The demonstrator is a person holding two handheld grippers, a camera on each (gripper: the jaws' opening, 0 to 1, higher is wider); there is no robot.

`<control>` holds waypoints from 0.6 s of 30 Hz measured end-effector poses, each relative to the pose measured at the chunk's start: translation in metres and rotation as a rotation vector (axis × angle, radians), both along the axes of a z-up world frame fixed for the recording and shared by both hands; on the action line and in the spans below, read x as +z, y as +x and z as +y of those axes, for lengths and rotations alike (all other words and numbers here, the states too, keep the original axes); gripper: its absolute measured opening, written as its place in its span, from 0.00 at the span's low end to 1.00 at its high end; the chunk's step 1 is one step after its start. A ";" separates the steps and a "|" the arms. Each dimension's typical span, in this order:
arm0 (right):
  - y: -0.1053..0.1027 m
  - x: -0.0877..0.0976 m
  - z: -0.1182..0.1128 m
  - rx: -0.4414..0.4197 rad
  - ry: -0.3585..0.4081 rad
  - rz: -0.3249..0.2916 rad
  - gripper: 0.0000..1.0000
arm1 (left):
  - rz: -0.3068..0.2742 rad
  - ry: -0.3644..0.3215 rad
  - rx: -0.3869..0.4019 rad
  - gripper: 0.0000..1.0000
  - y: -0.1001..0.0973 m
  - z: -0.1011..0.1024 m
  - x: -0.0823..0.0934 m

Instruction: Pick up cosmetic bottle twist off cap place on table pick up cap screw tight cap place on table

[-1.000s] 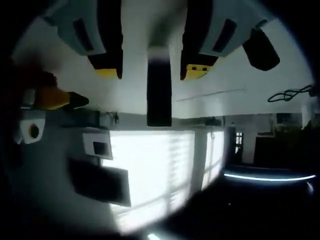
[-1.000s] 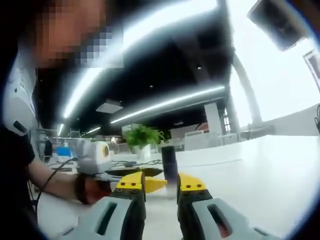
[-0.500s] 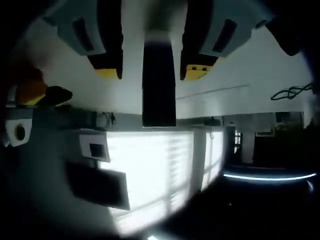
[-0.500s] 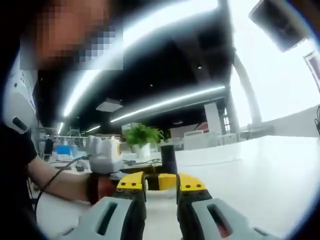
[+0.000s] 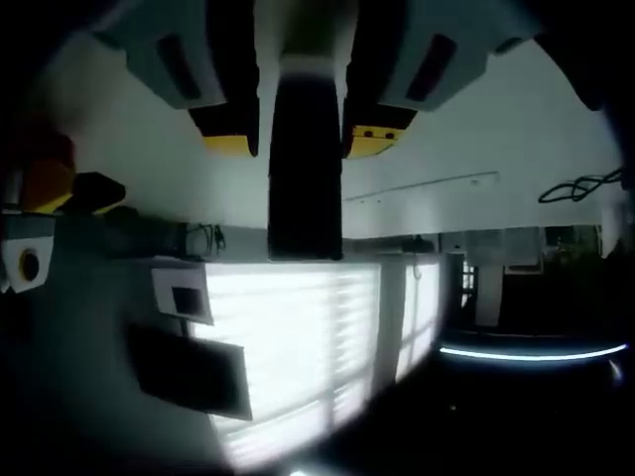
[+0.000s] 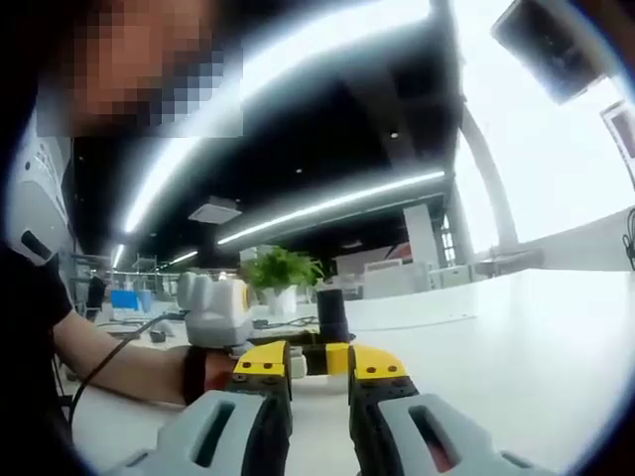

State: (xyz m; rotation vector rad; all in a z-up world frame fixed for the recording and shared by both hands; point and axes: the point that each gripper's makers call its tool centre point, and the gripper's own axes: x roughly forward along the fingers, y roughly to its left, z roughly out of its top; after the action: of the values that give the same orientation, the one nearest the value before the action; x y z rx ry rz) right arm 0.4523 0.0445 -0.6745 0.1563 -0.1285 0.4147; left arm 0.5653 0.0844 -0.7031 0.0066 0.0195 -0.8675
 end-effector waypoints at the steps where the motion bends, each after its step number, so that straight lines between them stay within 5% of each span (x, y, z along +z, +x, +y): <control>1: 0.000 0.000 0.000 0.000 0.000 0.001 0.16 | 0.000 0.002 -0.002 0.21 -0.001 -0.001 0.000; 16: 0.000 0.000 -0.003 -0.009 0.004 -0.002 0.14 | 0.020 0.011 0.014 0.15 0.005 -0.001 -0.004; 18: 0.000 0.000 -0.004 -0.015 -0.001 -0.004 0.08 | 0.000 0.020 -0.003 0.15 0.002 -0.001 -0.002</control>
State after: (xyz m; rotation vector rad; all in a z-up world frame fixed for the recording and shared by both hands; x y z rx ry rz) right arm 0.4528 0.0401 -0.6742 0.1530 -0.1333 0.4001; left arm 0.5673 0.0831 -0.7053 0.0258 0.0283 -0.8702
